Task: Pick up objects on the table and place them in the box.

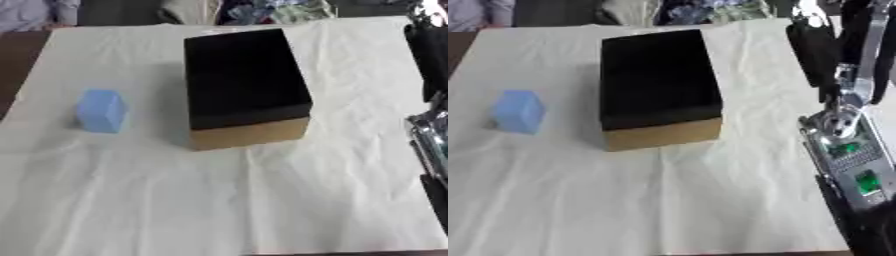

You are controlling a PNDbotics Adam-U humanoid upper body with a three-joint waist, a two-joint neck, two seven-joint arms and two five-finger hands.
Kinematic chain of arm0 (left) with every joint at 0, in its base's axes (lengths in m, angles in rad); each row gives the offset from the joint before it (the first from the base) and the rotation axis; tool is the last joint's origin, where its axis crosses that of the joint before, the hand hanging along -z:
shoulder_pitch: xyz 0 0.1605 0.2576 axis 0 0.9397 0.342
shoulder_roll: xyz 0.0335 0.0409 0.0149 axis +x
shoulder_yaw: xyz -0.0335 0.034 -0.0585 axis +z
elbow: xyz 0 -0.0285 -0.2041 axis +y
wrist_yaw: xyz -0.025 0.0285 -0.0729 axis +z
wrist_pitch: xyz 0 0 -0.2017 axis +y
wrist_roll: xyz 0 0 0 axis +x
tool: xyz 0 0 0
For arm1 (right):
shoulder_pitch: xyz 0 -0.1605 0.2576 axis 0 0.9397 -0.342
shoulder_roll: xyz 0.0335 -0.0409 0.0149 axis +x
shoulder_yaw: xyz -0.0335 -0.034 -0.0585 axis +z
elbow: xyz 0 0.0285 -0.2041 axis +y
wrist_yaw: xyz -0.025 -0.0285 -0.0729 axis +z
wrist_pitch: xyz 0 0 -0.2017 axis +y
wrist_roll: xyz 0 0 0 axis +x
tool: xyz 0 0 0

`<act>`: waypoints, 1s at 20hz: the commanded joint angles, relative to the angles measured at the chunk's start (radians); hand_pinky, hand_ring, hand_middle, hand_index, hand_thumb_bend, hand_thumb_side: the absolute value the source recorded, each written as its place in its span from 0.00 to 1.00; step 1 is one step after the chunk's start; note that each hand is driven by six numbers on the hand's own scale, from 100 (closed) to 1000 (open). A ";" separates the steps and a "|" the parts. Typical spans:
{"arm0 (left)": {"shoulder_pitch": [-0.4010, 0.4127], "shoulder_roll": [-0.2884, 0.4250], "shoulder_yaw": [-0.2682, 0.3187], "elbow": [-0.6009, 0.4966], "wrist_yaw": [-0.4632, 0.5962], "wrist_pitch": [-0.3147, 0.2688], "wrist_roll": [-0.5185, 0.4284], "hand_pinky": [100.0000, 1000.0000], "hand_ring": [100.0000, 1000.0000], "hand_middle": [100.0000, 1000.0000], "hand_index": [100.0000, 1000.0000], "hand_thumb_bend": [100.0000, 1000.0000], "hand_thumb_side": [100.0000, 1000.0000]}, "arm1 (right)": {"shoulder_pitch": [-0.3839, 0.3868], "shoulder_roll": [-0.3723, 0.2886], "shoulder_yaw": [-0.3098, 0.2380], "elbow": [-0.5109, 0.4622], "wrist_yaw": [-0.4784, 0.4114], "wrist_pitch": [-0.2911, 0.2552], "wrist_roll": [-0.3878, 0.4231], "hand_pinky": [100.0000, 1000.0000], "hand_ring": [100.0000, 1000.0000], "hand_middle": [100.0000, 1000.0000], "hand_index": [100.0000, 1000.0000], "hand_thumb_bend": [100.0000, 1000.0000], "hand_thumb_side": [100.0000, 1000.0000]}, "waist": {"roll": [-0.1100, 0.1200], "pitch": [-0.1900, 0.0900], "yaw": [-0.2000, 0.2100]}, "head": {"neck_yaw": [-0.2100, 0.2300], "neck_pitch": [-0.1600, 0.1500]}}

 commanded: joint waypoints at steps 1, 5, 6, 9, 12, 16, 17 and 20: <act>-0.043 0.120 -0.023 0.014 0.010 0.100 -0.066 0.84 0.61 0.73 0.89 0.00 0.38 | -0.009 -0.020 -0.002 -0.015 -0.001 0.002 0.004 0.82 0.78 0.56 0.77 0.00 0.32 | 0.001 -0.023 -0.001 | -0.003 0.007; -0.118 0.204 -0.057 0.139 0.038 0.143 -0.146 0.84 0.62 0.73 0.89 0.00 0.39 | -0.011 -0.020 0.000 -0.015 -0.003 0.005 0.010 0.82 0.78 0.56 0.77 0.00 0.32 | 0.000 -0.028 -0.002 | -0.005 0.008; -0.140 0.221 -0.067 0.178 0.041 0.143 -0.164 0.84 0.62 0.73 0.89 0.00 0.39 | -0.012 -0.020 0.001 -0.015 -0.003 0.006 0.012 0.82 0.78 0.56 0.77 0.00 0.32 | 0.000 -0.029 -0.002 | -0.006 0.008; -0.206 0.262 -0.098 0.292 0.035 0.127 -0.222 0.83 0.63 0.74 0.89 0.01 0.38 | -0.012 -0.020 0.003 -0.015 -0.005 0.008 0.014 0.82 0.78 0.56 0.77 0.00 0.32 | 0.000 -0.030 -0.005 | -0.006 0.005; -0.271 0.283 -0.130 0.394 0.008 0.091 -0.296 0.84 0.65 0.75 0.89 0.03 0.38 | -0.014 -0.020 0.006 -0.015 -0.008 0.010 0.017 0.82 0.78 0.56 0.77 0.00 0.32 | -0.001 -0.029 -0.007 | -0.004 -0.001; -0.358 0.279 -0.159 0.514 -0.060 0.034 -0.427 0.85 0.70 0.77 0.91 0.09 0.36 | -0.014 -0.019 0.010 -0.015 -0.011 0.014 0.019 0.82 0.78 0.56 0.77 0.00 0.32 | -0.001 -0.028 -0.008 | -0.004 -0.004; -0.378 0.274 -0.164 0.539 -0.079 0.015 -0.462 0.85 0.71 0.77 0.92 0.11 0.35 | -0.014 -0.019 0.011 -0.015 -0.011 0.014 0.019 0.82 0.78 0.56 0.77 0.00 0.32 | -0.001 -0.028 -0.009 | -0.004 -0.005; -0.428 0.257 -0.177 0.599 -0.138 -0.034 -0.574 0.86 0.74 0.79 0.92 0.24 0.26 | -0.014 -0.020 0.012 -0.015 -0.013 0.016 0.020 0.82 0.78 0.56 0.77 0.00 0.32 | -0.002 -0.029 -0.011 | -0.003 -0.008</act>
